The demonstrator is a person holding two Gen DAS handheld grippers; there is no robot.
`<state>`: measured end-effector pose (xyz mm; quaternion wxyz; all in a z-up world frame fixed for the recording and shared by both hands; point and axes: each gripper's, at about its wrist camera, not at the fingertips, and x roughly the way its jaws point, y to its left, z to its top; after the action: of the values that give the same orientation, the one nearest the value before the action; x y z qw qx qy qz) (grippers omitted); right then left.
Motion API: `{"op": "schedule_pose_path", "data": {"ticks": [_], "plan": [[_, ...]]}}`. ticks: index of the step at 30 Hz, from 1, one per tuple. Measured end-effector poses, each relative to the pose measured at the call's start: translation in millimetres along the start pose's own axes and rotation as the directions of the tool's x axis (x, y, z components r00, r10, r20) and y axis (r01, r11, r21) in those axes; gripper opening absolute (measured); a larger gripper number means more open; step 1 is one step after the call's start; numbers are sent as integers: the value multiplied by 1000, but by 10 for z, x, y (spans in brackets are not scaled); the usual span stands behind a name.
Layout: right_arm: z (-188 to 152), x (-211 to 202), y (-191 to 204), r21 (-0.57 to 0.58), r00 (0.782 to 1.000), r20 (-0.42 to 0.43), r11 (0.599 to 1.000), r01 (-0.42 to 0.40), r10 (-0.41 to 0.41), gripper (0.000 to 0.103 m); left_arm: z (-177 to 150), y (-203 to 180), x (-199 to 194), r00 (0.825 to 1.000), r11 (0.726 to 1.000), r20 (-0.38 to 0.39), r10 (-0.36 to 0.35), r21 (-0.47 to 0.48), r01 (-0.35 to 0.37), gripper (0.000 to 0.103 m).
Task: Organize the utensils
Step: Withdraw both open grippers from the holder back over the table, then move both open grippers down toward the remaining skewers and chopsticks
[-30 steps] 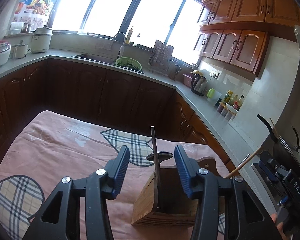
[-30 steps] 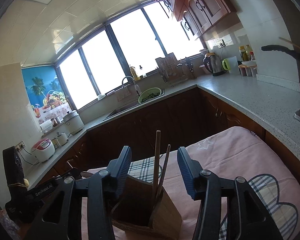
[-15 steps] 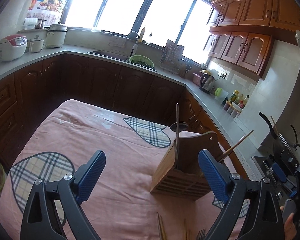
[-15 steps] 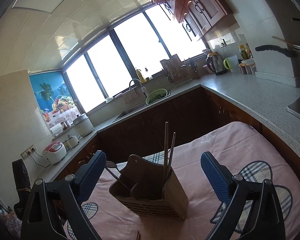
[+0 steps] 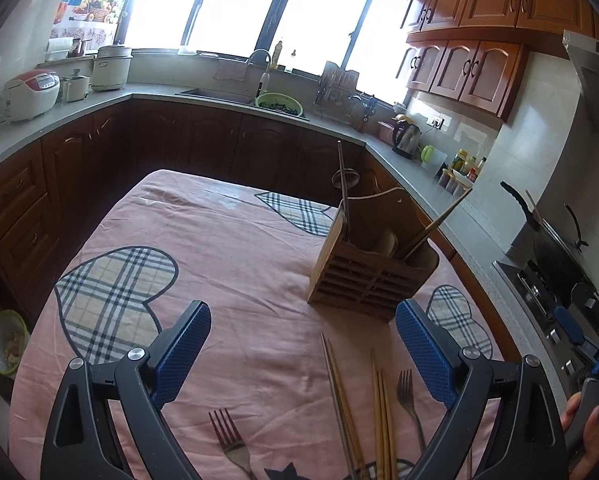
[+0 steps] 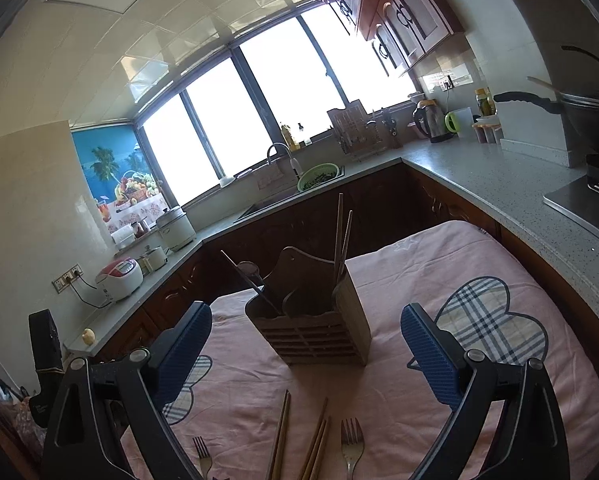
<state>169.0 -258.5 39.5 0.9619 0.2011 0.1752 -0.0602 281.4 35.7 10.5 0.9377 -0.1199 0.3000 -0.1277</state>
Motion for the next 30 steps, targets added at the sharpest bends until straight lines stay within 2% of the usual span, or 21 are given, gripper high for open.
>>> {"op": "schedule_pose_path", "data": {"ticks": [10,18,30], "plan": [[-361,-368,-181,27,996,-52,997,76,-75,97,-203,-53,-310,998,1000,-66,5,28,-3,94],[-618,-551,-296,26,989,-90,993,119,-116,97,-283,-46,-423,994,998,-106,39,45,-34,93],[-741,-562,-405,22,980,-142,989,146,-142,97,-210,-214,-273,983,995,-172,71,79,-58,93]]}}
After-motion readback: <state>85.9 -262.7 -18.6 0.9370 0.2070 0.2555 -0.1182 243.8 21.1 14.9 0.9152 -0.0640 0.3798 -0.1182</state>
